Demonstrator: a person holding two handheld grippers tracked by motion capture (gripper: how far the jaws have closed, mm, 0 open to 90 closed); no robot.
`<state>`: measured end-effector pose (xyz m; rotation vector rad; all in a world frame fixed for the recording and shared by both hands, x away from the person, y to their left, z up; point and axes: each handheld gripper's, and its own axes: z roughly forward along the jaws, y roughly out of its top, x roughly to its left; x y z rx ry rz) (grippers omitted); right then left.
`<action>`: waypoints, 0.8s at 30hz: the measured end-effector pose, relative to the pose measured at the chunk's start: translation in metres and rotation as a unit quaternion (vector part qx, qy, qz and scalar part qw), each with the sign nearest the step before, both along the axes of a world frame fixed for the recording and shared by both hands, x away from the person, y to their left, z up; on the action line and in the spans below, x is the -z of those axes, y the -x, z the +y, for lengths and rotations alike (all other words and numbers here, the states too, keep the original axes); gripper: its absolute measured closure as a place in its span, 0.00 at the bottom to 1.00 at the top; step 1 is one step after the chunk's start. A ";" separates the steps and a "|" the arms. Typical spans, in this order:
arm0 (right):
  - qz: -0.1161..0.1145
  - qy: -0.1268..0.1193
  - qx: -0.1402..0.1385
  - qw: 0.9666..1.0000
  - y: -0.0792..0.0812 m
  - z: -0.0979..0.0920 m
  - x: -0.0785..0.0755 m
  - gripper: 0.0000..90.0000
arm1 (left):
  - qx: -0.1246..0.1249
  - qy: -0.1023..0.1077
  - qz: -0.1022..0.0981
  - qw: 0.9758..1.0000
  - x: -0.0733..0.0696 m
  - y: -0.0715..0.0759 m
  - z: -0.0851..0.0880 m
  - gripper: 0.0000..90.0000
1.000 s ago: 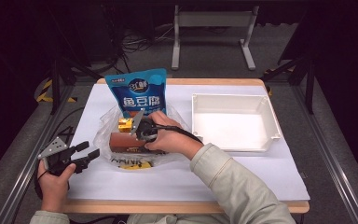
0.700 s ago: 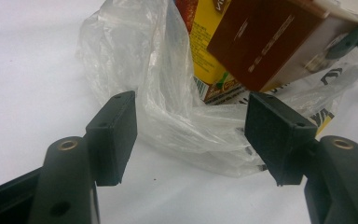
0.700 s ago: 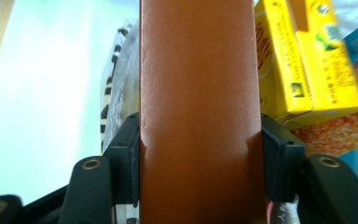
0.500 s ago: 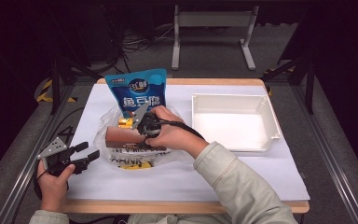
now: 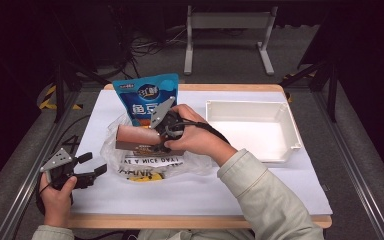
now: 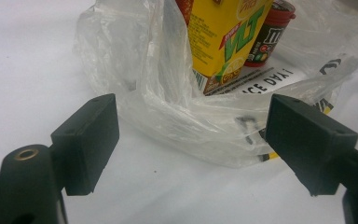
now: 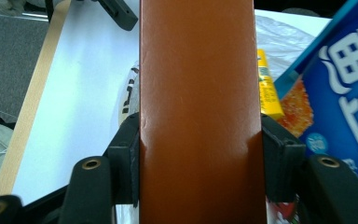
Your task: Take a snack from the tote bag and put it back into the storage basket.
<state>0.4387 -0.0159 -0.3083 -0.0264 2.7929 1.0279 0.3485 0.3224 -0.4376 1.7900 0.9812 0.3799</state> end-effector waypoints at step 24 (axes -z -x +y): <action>-0.008 -0.025 0.043 0.999 -0.004 -0.058 -0.035 0.48 | 0.024 -0.024 -0.017 0.999 -0.003 0.001 -0.007 0.04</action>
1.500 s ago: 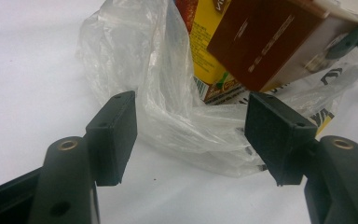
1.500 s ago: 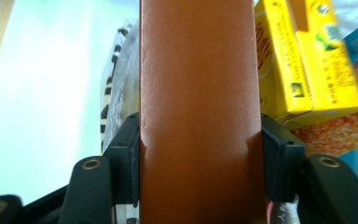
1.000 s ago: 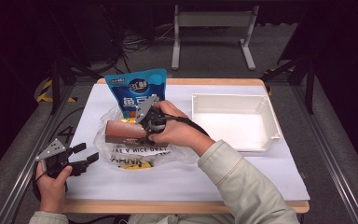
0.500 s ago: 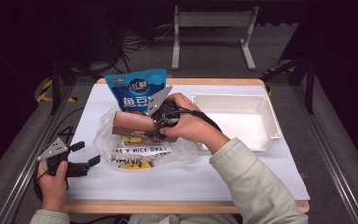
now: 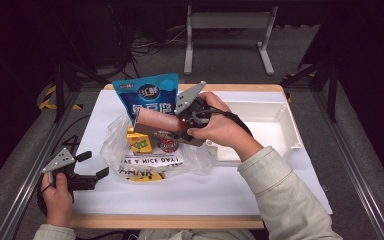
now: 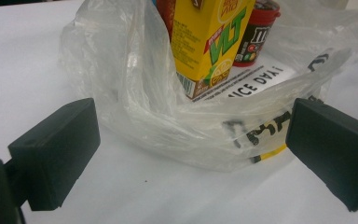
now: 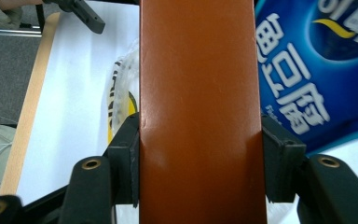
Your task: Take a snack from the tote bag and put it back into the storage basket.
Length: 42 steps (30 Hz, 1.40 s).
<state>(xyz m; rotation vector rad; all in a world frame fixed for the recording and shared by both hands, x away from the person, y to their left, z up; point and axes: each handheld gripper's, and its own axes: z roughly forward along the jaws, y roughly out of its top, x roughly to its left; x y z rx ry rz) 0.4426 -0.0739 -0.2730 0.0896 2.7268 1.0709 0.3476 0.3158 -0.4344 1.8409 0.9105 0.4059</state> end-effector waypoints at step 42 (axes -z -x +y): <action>-0.021 -0.007 0.089 0.996 -0.018 -0.111 -0.020 0.48 | 0.010 -0.007 0.011 1.000 0.002 0.007 0.000 0.04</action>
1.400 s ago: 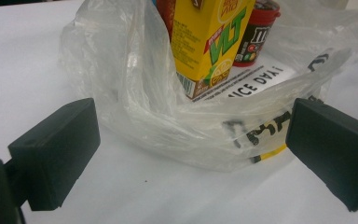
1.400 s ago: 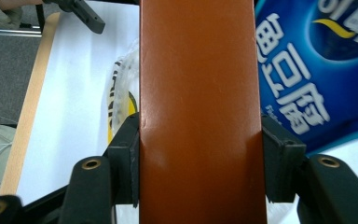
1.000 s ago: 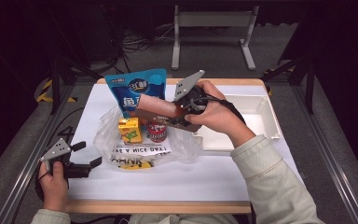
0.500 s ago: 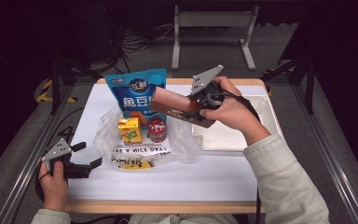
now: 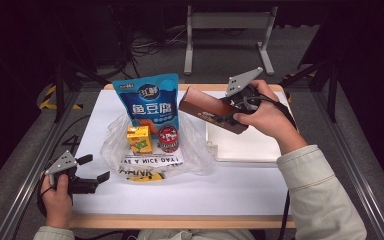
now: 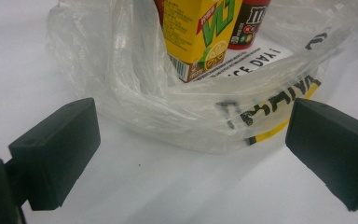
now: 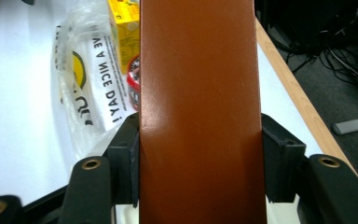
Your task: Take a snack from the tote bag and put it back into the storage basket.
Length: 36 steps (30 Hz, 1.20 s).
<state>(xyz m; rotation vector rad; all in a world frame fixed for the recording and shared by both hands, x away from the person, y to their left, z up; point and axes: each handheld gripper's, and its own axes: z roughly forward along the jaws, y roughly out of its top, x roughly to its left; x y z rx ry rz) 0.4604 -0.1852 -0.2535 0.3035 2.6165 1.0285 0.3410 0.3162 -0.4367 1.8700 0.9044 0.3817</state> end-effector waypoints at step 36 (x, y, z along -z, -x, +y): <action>0.009 -0.012 0.079 0.997 -0.033 -0.078 0.018 0.48 | -0.006 -0.004 0.005 1.000 0.002 0.007 0.001 0.04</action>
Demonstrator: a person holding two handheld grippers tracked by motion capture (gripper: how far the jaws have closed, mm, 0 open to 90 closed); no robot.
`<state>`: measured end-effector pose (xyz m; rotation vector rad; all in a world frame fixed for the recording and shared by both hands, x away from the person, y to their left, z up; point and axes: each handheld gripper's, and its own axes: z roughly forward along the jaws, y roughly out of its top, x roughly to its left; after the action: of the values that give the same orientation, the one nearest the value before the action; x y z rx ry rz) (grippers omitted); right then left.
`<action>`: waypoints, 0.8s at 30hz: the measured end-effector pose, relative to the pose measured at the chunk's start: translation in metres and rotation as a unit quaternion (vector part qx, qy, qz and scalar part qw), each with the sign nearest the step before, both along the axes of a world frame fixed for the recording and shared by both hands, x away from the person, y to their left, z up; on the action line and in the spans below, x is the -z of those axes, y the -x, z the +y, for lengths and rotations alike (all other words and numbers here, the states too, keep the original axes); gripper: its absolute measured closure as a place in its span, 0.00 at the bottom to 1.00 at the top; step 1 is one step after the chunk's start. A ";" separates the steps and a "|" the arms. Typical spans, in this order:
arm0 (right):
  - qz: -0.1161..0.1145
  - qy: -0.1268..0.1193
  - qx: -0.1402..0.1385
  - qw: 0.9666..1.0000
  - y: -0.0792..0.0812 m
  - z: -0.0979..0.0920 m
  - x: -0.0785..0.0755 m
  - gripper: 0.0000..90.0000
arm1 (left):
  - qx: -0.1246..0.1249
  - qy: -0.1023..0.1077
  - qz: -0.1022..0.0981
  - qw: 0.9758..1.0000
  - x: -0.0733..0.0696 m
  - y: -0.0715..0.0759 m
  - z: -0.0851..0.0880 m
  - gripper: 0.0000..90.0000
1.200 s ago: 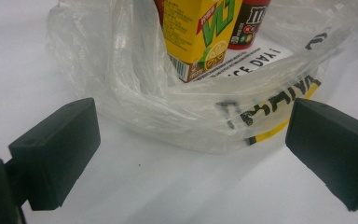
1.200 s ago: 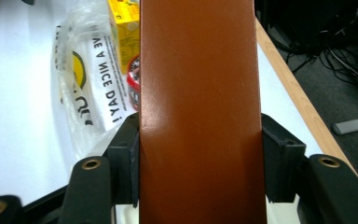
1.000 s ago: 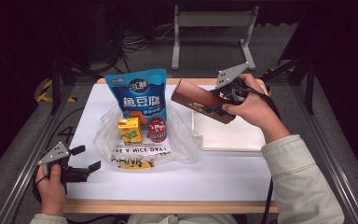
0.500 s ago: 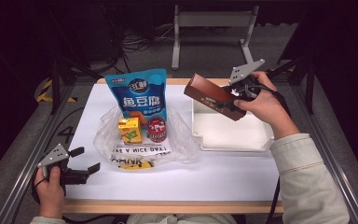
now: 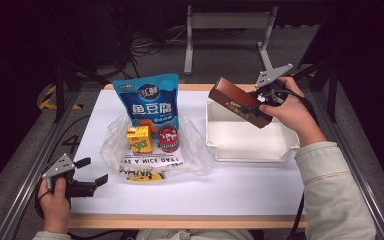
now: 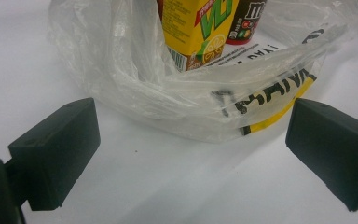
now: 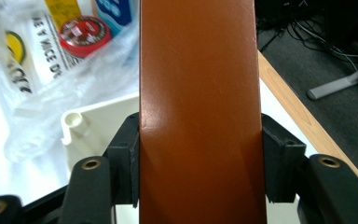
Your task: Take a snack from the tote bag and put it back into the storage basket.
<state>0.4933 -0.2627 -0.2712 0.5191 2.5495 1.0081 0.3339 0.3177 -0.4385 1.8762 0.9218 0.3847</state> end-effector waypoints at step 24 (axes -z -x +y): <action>0.023 0.031 0.037 0.999 -0.023 -0.016 0.042 0.48 | 0.010 -0.003 0.002 1.000 0.000 -0.003 -0.003 0.04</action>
<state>0.5161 -0.2791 -0.3131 0.6199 2.5725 0.8982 0.3371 0.3151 -0.4384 1.8903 0.9055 0.3724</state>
